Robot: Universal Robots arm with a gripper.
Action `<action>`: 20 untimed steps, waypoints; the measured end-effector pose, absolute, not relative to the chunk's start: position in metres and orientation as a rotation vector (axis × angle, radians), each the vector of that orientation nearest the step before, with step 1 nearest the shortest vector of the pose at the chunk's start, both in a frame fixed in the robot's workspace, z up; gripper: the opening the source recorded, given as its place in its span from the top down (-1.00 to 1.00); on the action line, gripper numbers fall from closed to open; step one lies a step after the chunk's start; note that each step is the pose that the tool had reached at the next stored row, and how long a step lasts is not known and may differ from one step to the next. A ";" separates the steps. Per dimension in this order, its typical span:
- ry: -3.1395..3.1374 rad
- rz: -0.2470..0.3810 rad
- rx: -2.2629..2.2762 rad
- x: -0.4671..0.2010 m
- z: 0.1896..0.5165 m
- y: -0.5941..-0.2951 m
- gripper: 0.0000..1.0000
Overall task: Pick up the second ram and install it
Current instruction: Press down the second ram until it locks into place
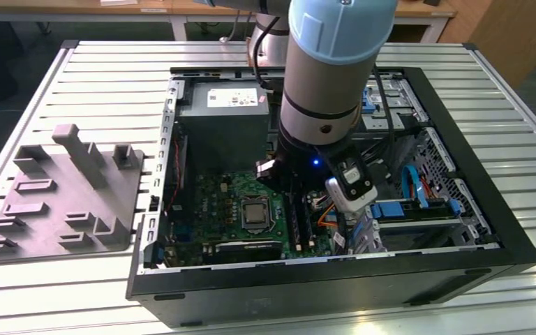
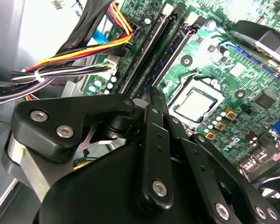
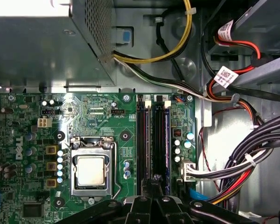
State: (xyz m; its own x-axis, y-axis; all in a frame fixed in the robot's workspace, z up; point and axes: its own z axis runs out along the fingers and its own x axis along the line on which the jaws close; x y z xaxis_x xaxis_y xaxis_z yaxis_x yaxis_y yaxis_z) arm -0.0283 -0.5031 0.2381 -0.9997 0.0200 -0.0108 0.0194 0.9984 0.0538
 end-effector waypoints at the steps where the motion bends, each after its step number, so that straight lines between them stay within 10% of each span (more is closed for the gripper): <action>1: 3.129 0.084 0.031 -0.028 0.238 -0.503 0.80; 20: 3.129 0.084 0.031 -0.028 0.238 -0.505 0.80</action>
State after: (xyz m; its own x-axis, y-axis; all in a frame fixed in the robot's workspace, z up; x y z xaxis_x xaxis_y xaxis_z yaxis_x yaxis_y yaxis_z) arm -0.0283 -0.5048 0.2381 -0.9997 0.0200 -0.0109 0.0194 0.9984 0.0540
